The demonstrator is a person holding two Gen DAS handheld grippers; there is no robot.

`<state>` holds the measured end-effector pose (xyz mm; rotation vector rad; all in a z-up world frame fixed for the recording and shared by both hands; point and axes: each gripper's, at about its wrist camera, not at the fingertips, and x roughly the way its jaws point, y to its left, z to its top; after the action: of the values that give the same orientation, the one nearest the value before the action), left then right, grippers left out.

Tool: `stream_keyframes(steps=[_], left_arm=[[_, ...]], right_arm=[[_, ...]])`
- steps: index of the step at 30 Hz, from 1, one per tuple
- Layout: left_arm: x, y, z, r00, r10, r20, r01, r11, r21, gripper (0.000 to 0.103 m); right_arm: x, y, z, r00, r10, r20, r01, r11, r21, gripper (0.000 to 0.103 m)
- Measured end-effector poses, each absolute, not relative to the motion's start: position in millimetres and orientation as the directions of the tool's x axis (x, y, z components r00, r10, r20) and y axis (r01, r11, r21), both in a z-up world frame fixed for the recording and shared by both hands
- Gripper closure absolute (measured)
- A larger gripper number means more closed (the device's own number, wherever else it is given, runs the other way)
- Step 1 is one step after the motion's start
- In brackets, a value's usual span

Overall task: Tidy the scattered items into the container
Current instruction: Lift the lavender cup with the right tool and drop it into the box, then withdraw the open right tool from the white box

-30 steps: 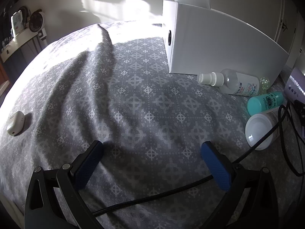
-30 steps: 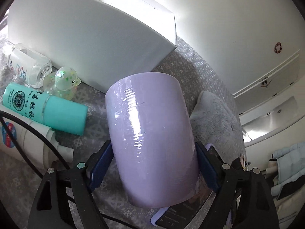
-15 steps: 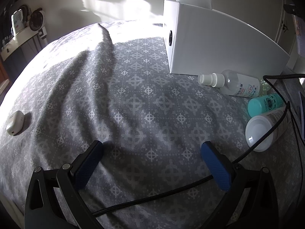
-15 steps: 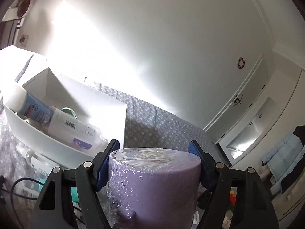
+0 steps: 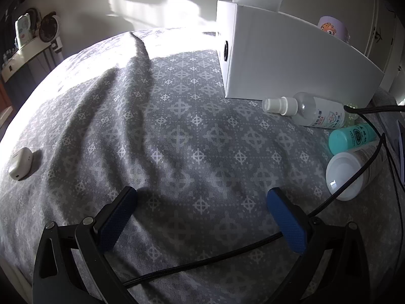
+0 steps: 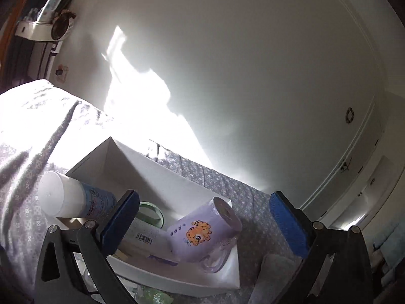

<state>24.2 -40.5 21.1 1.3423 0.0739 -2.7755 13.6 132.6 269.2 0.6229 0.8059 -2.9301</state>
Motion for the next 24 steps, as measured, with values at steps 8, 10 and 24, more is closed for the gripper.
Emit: stream_keyframes(steps=[8,10,24], left_arm=[[21.6,-39.8,20.6,-0.616,-0.038,-0.787,0.083,-0.996,-0.017,0.000],[21.3,-39.6,20.4,-0.616,-0.040,-0.787,0.084,-0.996,-0.015,0.000],[22.9,-38.6,20.1,-0.621,-0.050,-0.782,0.085,-0.996,-0.003,0.000]], right_arm=[[50.6,261.0,184.2,-0.653,0.116,-0.748,0.003,-0.988,-0.155,0.000],[51.2,290.4,154.5,-0.574,0.183,-0.798,-0.095,-0.983,-0.157,0.000],[103.5,248.3,85.7,-0.470,0.055,-0.881,0.132,-0.982,-0.132,0.000]])
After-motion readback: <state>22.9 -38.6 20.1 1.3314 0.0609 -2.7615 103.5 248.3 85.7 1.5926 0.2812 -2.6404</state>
